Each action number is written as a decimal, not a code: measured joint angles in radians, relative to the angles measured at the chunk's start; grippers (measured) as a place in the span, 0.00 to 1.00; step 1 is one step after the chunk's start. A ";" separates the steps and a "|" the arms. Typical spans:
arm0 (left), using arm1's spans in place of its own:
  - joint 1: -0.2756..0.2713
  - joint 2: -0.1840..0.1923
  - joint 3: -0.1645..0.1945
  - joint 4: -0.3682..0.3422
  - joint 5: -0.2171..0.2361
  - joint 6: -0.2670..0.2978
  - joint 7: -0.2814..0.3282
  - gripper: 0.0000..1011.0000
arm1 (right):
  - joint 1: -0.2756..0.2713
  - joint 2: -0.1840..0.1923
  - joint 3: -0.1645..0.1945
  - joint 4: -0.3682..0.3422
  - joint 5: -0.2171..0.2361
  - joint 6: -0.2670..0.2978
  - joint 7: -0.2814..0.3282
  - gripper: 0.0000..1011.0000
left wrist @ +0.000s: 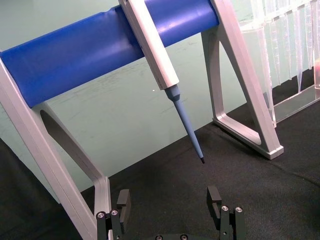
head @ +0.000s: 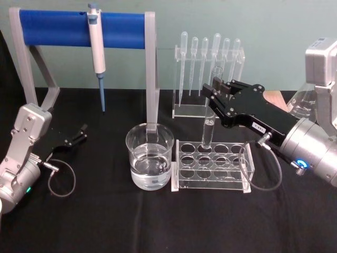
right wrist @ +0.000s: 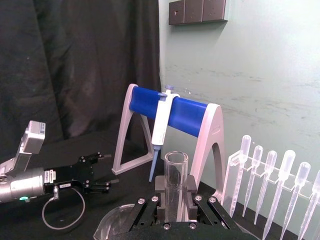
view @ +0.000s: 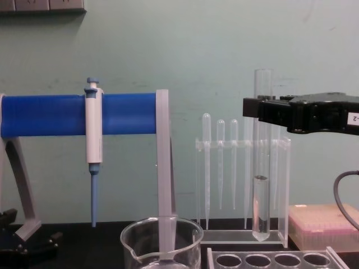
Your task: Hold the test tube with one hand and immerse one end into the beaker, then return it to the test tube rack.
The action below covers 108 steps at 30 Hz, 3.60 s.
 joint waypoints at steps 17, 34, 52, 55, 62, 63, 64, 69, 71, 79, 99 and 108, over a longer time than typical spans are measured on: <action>0.000 0.000 0.000 0.000 0.000 0.000 0.000 0.99 | 0.000 0.000 0.000 0.000 0.000 0.000 0.000 0.22; 0.000 0.000 0.000 0.000 0.000 0.000 0.000 0.99 | 0.000 0.000 0.000 0.000 0.000 0.000 0.000 0.22; 0.000 0.000 0.000 0.000 0.000 0.000 0.000 0.99 | 0.000 0.000 0.000 0.000 0.000 0.000 0.000 0.22; 0.000 0.000 0.000 0.000 0.000 0.000 0.000 0.99 | 0.000 0.000 0.000 0.000 0.000 0.000 0.000 0.22; 0.000 0.000 0.000 0.000 0.000 0.000 0.000 0.99 | 0.000 0.000 0.000 0.000 0.000 0.000 0.000 0.22; 0.000 0.000 0.000 0.000 0.000 0.000 0.000 0.99 | 0.000 0.000 0.000 0.000 0.000 0.000 0.000 0.22; 0.000 0.000 0.000 0.000 0.000 0.000 0.000 0.99 | 0.000 0.000 0.000 0.000 0.000 0.000 0.000 0.22; 0.000 0.000 0.000 0.000 0.000 0.000 0.000 0.99 | 0.000 0.000 0.000 0.000 0.000 0.000 0.000 0.22; 0.000 0.000 0.000 0.000 0.000 0.000 0.000 0.99 | 0.000 0.000 0.000 0.000 0.000 0.000 0.000 0.22; 0.000 0.000 0.000 0.000 0.000 0.000 0.000 0.99 | 0.000 0.000 0.000 0.000 0.000 0.000 0.000 0.22; 0.000 0.000 0.000 0.000 0.000 0.000 0.000 0.99 | 0.018 0.005 -0.003 -0.022 0.009 0.022 -0.010 0.22; 0.000 0.000 0.000 0.000 0.000 0.000 0.000 0.99 | 0.119 -0.038 -0.079 -0.003 0.020 0.056 -0.011 0.22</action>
